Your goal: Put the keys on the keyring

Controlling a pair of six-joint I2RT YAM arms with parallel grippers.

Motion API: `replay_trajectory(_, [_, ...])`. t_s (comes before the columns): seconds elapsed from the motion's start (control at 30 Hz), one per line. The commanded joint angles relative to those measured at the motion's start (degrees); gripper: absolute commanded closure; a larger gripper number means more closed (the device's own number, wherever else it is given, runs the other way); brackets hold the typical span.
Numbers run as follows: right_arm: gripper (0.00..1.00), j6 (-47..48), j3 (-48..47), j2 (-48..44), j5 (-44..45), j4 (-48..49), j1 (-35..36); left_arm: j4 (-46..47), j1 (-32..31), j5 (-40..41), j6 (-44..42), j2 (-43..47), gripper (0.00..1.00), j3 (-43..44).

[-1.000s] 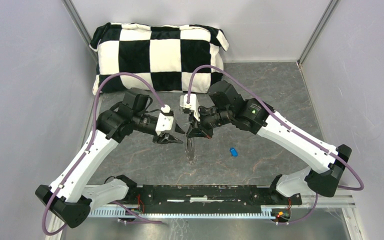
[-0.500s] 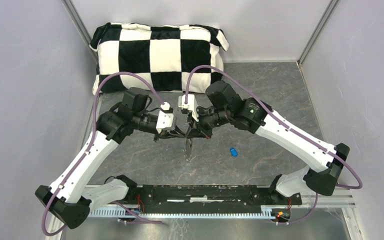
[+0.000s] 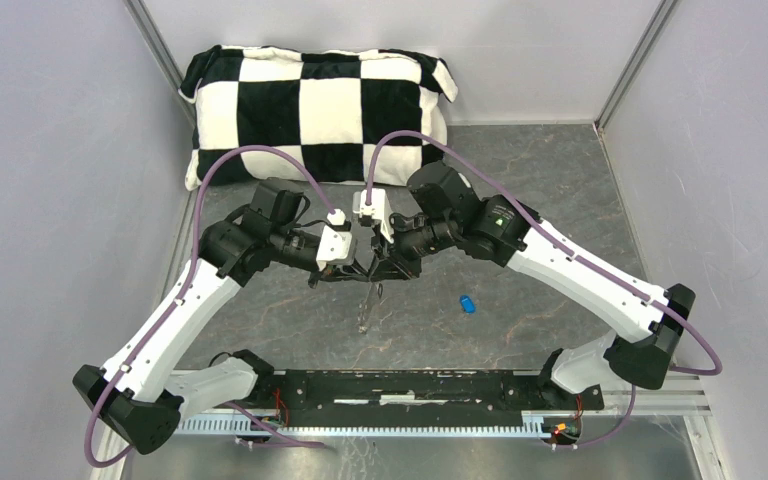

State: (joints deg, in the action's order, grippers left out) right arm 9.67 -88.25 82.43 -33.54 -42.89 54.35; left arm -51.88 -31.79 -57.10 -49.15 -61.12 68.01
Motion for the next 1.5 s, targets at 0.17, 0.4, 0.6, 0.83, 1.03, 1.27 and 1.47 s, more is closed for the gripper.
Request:
replay_trajectory(0.17, [0.57, -7.23, 7.81, -11.75, 2.03, 17.45, -5.32, 20.39, -0.74, -0.87, 17.14, 6.93, 0.98, -6.2])
replay_trajectory(0.4, [0.35, -12.35, 22.3, -24.38, 6.85, 30.99, -5.97, 45.52, -0.73, 3.93, 41.27, 11.72, 0.98, -12.85])
replay_trajectory(0.6, [0.35, -13.39, 25.95, -26.87, 7.06, 34.98, -6.03, 53.89, -0.73, 6.29, 47.57, 11.66, 0.98, -13.16])
replay_trajectory(0.83, [0.3, -15.24, 28.66, -26.5, 4.11, 40.37, -5.99, 58.62, -0.77, 7.08, 51.98, 10.78, 0.98, -12.99])
replay_trajectory(1.03, [0.29, -14.95, 28.57, -25.63, 6.4, 42.18, -6.01, 59.91, -0.73, 7.65, 53.48, 10.89, 0.98, -13.38])
replay_trajectory(1.27, [0.31, -14.81, 28.4, -23.84, 7.07, 44.17, -6.05, 60.18, -0.73, 9.57, 54.28, 11.5, 0.98, -13.34])
replay_trajectory(1.47, [0.57, -13.95, 28.1, -23.21, 8.21, 43.98, -6.0, 59.55, -0.73, 9.86, 54.17, 12.1, 0.98, -13.85])
